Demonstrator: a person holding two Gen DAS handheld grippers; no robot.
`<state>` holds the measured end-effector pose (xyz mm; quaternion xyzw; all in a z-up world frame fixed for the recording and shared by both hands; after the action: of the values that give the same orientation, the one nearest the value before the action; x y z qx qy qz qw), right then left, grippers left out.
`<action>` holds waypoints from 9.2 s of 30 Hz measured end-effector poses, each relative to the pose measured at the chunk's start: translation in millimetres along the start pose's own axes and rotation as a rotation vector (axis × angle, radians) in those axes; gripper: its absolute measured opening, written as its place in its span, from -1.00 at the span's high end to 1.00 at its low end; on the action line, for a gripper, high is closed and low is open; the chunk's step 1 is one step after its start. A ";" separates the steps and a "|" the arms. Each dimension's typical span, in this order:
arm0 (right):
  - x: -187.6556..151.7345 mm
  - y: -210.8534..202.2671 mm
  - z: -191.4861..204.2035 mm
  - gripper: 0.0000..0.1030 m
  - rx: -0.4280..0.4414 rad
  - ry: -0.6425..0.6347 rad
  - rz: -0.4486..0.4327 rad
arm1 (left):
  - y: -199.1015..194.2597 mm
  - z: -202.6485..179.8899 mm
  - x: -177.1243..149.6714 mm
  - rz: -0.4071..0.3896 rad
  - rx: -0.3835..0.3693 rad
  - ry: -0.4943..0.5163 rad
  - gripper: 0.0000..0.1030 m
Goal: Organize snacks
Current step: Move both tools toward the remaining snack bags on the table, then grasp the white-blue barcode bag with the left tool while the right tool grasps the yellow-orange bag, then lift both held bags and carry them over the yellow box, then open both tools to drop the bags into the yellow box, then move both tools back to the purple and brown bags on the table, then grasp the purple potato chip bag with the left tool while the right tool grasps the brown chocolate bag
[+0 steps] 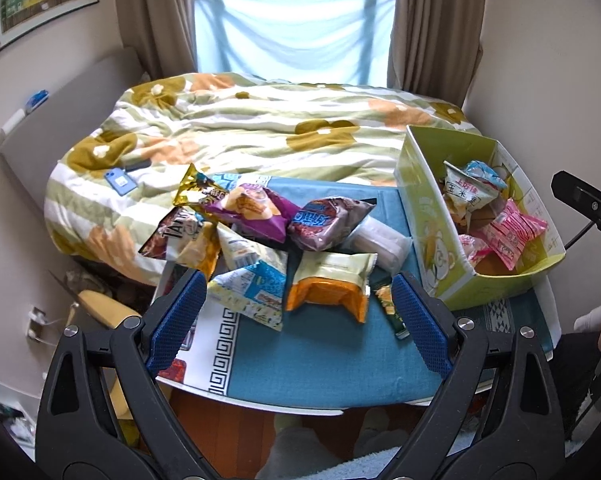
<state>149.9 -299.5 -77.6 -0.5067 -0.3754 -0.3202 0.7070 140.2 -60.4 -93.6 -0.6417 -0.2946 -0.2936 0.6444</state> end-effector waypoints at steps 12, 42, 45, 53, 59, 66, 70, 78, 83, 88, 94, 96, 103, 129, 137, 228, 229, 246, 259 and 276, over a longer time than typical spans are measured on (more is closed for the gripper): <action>-24.2 56.7 89.0 -0.95 -0.045 0.063 0.093 | 66.7 64.3 -9.8 0.091 -0.117 0.036 -0.81; -130.6 203.5 96.9 -0.95 -0.203 0.235 0.375 | 224.0 49.1 -79.9 0.324 -0.155 0.179 -0.63; -136.8 210.3 95.1 -0.95 -0.186 0.259 0.389 | 223.1 47.6 -80.1 0.320 -0.159 0.201 -0.56; -148.2 224.0 101.1 -0.95 -0.155 0.275 0.422 | 219.8 52.8 -79.3 0.329 -0.182 0.210 -0.49; -156.2 235.5 103.3 -0.95 -0.146 0.286 0.443 | 214.5 61.7 -80.7 0.340 -0.181 0.212 -0.48; -163.3 244.8 104.9 -0.95 -0.137 0.303 0.468 | 206.9 64.0 -87.2 0.339 -0.181 0.227 -0.48; -164.1 244.9 109.5 -0.64 -0.135 0.281 0.477 | 198.0 67.8 -87.2 0.327 -0.182 0.221 -0.48; -166.0 235.4 121.4 -0.37 -0.120 0.239 0.493 | 176.4 71.9 -86.5 0.300 -0.192 0.212 -0.48; -163.8 216.1 122.4 -0.37 -0.120 0.240 0.489 | 155.6 76.6 -80.3 0.294 -0.197 0.198 -0.48; -153.4 194.6 125.0 -0.37 -0.111 0.245 0.476 | 128.9 76.8 -60.3 0.252 -0.213 0.208 -0.48; -130.1 154.8 124.6 -0.37 -0.118 0.234 0.411 | 101.4 56.3 -32.0 0.162 -0.246 0.222 -0.48; -118.7 141.2 121.3 -0.37 -0.119 0.233 0.379 | 91.9 42.8 -20.4 0.129 -0.259 0.226 -0.48; -67.6 86.3 86.6 -0.37 -0.126 0.222 0.237 | 66.2 -21.0 21.4 0.019 -0.277 0.249 -0.48; -11.3 19.8 -164.2 -0.37 -0.183 0.266 0.139 | 126.4 -263.6 32.3 0.090 -0.342 0.254 -0.89; -16.6 31.9 -176.3 -0.37 -0.123 0.263 0.167 | 120.9 -236.9 26.3 0.100 -0.269 0.147 -0.98; -60.6 210.4 101.7 -0.93 -0.211 0.260 0.252 | 283.1 80.7 44.1 0.308 -0.275 0.235 -0.98; -62.3 214.1 99.4 -0.93 -0.214 0.257 0.259 | 288.5 78.4 41.5 0.318 -0.276 0.241 -0.98; -76.7 271.2 70.8 -0.93 -0.182 0.256 0.346 | 315.1 48.1 9.9 0.425 -0.207 0.375 -0.98; -84.6 297.1 73.4 -0.93 -0.129 0.166 0.410 | 314.8 36.6 11.1 0.405 -0.210 0.407 -0.53; -91.6 310.6 81.0 -0.22 -0.007 0.215 0.456 | 311.1 35.5 11.4 0.387 -0.204 0.387 -0.39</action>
<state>345.0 -127.9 -287.3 -0.5437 -0.1730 -0.2058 0.7950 382.9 -23.7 -288.4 -0.6794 -0.0073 -0.3104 0.6649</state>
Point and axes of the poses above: each gripper's, at about its wrist camera, not at the fingertips, and y roughly the way its jaws point, z to its left, x to its top, the point moved 4 cm from there along y, roughly the way its jaws point, and after that the axes turned 8 degrees about -z, right-handed, at the moved point
